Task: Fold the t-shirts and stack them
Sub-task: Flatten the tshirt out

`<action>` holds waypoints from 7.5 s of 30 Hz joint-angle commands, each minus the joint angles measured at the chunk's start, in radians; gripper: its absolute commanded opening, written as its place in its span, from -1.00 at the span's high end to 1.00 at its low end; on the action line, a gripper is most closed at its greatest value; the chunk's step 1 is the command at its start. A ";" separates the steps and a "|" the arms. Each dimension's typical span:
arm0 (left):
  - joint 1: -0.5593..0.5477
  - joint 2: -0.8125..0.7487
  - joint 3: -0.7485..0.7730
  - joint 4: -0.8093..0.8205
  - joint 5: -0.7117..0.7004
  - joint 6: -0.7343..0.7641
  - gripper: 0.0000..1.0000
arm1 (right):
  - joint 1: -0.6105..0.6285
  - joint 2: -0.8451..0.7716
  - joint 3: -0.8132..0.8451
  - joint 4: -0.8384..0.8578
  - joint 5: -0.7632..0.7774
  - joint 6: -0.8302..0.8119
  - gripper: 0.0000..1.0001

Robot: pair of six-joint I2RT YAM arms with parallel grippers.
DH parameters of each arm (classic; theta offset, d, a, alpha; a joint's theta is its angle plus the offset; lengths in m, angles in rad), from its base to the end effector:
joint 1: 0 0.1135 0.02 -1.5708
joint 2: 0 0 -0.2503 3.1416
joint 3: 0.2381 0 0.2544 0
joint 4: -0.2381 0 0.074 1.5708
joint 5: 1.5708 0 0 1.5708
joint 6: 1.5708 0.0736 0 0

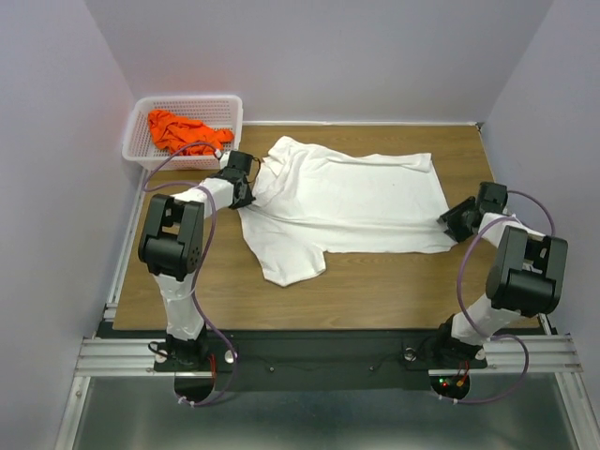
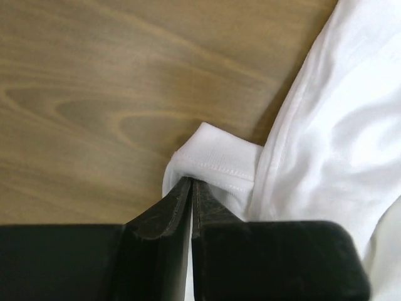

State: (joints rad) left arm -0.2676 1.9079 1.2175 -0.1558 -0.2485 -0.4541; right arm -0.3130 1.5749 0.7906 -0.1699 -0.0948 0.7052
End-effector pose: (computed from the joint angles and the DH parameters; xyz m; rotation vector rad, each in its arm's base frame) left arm 0.4175 -0.0957 0.1297 -0.3339 2.3598 -0.0404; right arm 0.3100 -0.0930 0.1115 1.2050 2.2375 0.2759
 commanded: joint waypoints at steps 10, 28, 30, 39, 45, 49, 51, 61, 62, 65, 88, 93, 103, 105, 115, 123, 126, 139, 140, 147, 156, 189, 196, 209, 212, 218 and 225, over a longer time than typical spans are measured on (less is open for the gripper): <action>-0.004 -0.265 -0.053 -0.068 0.034 0.008 -0.24 | 0.182 -0.127 0.115 -0.098 -0.023 -0.217 -0.16; -0.156 -0.471 -0.366 -0.176 0.244 -0.003 -0.36 | 0.733 -0.222 -0.025 0.033 -0.272 -0.119 -0.31; -0.173 -0.475 -0.397 -0.169 0.276 -0.020 -0.40 | 0.767 -0.198 -0.030 0.067 -0.260 -0.081 -0.37; -0.214 -0.492 -0.473 -0.140 0.345 -0.096 -0.43 | 0.853 -0.087 -0.034 0.196 -0.286 -0.001 -0.38; -0.235 -0.512 -0.509 -0.126 0.360 -0.173 -0.43 | 0.877 -0.039 -0.053 0.268 -0.312 0.028 -0.38; -0.255 -0.517 -0.547 -0.093 0.396 -0.227 -0.43 | 0.896 -0.013 -0.062 0.306 -0.321 0.043 -0.38; -0.268 -0.523 -0.558 -0.084 0.410 -0.258 -0.43 | 0.899 -0.006 -0.065 0.325 -0.329 0.050 -0.38; -0.286 -0.535 -0.579 -0.034 0.466 -0.331 -0.33 | 0.910 0.027 -0.073 0.362 -0.362 0.050 -0.38; -0.288 -0.540 -0.575 -0.033 0.469 -0.340 -0.26 | 0.910 0.031 -0.070 0.363 -0.364 0.050 -0.38; -0.286 -0.555 -0.561 -0.039 0.469 -0.351 -0.05 | 0.910 0.027 -0.064 0.365 -0.373 0.048 -0.38; -0.286 -0.696 -0.526 -0.433 0.477 -0.224 1.00 | 0.910 -0.055 -0.024 0.109 -0.457 -0.019 -0.31; -0.286 -0.731 -0.575 -0.467 0.497 -0.212 0.58 | 0.910 -0.099 0.022 -0.070 -0.302 -0.099 -0.35; -0.288 -0.664 -0.302 -0.498 0.320 -0.080 -0.38 | 0.584 -0.286 -0.010 -0.310 0.051 -0.156 -0.37; -0.288 -0.575 -0.215 -0.449 0.307 -0.026 -0.38 | 0.445 -0.325 -0.024 -0.354 0.089 -0.170 -0.36; -0.285 -0.204 0.002 -0.242 0.359 0.150 -0.31 | 0.052 -0.354 -0.079 -0.367 0.181 -0.107 -0.06; -0.217 -0.190 0.027 -0.133 0.292 0.186 -0.27 | -0.009 -0.363 -0.136 -0.367 0.254 -0.069 0.14; -0.205 -0.196 -0.002 -0.091 0.258 0.192 -0.28 | -0.012 -0.323 -0.139 -0.353 0.241 -0.067 0.15; -0.206 -0.211 -0.073 0.010 0.204 0.224 -0.29 | -0.011 -0.242 -0.137 -0.237 0.152 -0.044 0.15; -0.205 -0.210 -0.072 0.012 0.203 0.224 -0.29 | -0.012 -0.240 -0.136 -0.234 0.152 -0.044 0.15; -0.205 -0.213 -0.082 0.025 0.210 0.227 -0.29 | -0.012 -0.216 -0.119 -0.226 0.156 -0.042 0.15; -0.205 -0.214 -0.087 0.033 0.195 0.235 -0.29 | -0.011 -0.165 -0.097 -0.178 0.142 -0.078 0.16; -0.186 -0.216 -0.076 0.013 0.183 0.242 -0.29 | -0.011 -0.328 0.107 -0.649 0.264 -0.167 0.10; -0.188 -0.218 -0.081 0.016 0.192 0.244 -0.29 | -0.011 -0.254 0.157 -0.573 0.229 -0.193 0.11; -0.134 -0.277 -0.170 -0.044 0.183 0.157 -0.27 | -0.012 -0.130 0.067 -0.246 0.044 -0.191 0.19; -0.133 -0.287 -0.190 -0.047 0.178 0.150 -0.27 | -0.012 -0.125 0.042 -0.218 0.032 -0.185 0.18; -0.133 -0.276 -0.226 -0.056 0.201 0.131 -0.26 | -0.015 -0.127 -0.019 -0.204 0.053 -0.144 0.17; -0.127 -0.253 -0.259 -0.070 0.199 0.127 -0.26 | -0.054 -0.162 -0.097 -0.212 0.144 -0.109 0.16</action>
State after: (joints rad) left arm -0.3973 1.6722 0.9718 -0.2104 -0.0528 -0.3164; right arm -0.3363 1.4357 0.7265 -0.3923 -0.0147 0.5678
